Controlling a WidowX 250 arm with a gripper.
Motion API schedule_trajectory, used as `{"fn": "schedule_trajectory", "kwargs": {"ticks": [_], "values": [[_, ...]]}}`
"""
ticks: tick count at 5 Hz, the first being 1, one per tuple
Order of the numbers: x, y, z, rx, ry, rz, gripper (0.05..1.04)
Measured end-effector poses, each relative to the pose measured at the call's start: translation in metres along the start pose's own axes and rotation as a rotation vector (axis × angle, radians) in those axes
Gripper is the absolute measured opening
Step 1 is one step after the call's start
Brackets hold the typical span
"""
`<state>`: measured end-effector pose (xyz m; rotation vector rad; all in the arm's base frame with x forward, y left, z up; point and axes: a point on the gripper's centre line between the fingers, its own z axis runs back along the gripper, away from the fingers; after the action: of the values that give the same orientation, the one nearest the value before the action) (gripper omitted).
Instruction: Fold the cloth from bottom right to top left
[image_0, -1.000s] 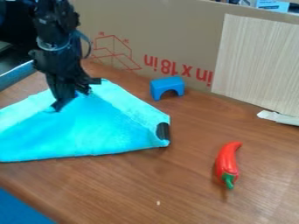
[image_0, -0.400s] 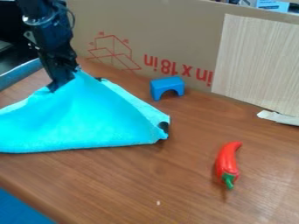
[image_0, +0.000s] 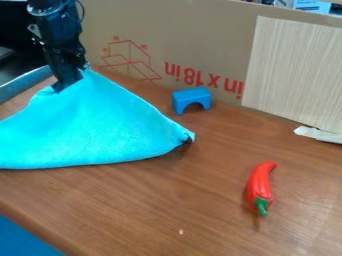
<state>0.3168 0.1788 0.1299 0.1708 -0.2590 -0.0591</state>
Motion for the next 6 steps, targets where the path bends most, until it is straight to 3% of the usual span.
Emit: {"fn": "schedule_trajectory", "kwargs": {"ticks": [5, 6], "values": [[0.032, 0.031, -0.007, 0.053, 0.011, -0.007, 0.061], [0.037, 0.035, -0.007, 0.058, 0.010, -0.004, 0.135]]}}
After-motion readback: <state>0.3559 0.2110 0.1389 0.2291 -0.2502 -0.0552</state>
